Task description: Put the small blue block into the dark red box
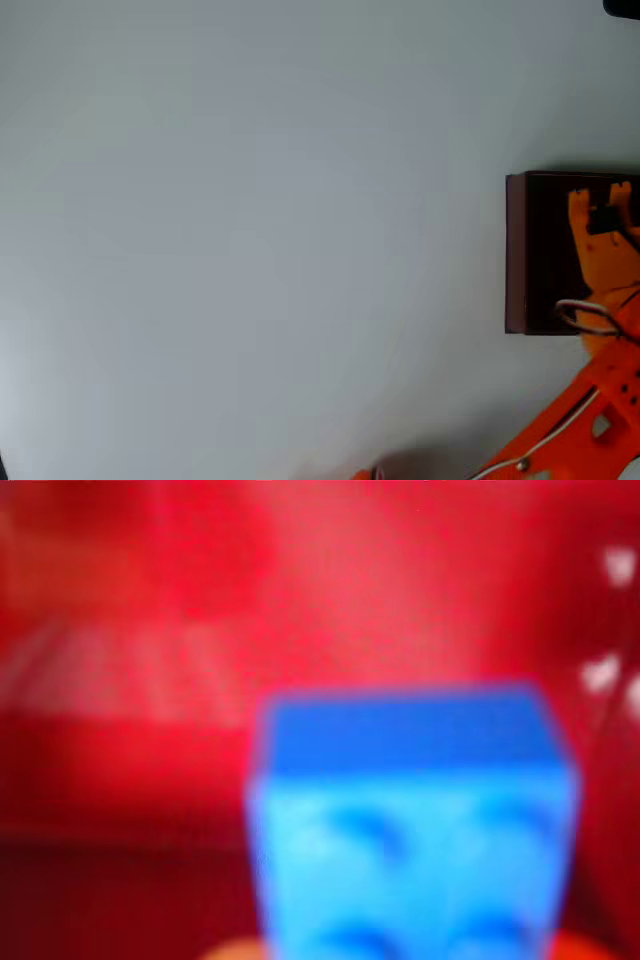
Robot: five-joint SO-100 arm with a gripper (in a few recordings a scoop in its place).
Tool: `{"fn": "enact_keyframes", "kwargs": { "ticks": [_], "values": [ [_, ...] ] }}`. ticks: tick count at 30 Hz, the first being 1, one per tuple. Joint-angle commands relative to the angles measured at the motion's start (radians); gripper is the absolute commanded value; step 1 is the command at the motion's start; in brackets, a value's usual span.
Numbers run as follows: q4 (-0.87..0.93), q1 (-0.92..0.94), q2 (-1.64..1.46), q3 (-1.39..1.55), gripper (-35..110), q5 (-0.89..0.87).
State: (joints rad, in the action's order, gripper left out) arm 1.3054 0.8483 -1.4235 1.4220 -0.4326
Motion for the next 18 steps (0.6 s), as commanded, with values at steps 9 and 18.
{"fn": "enact_keyframes", "kwargs": {
  "ticks": [9,18],
  "values": [
    [0.002,-0.008,0.127,-0.121,15,-0.040],
    [0.015,0.000,0.049,-0.043,18,0.015]
  ]
}}
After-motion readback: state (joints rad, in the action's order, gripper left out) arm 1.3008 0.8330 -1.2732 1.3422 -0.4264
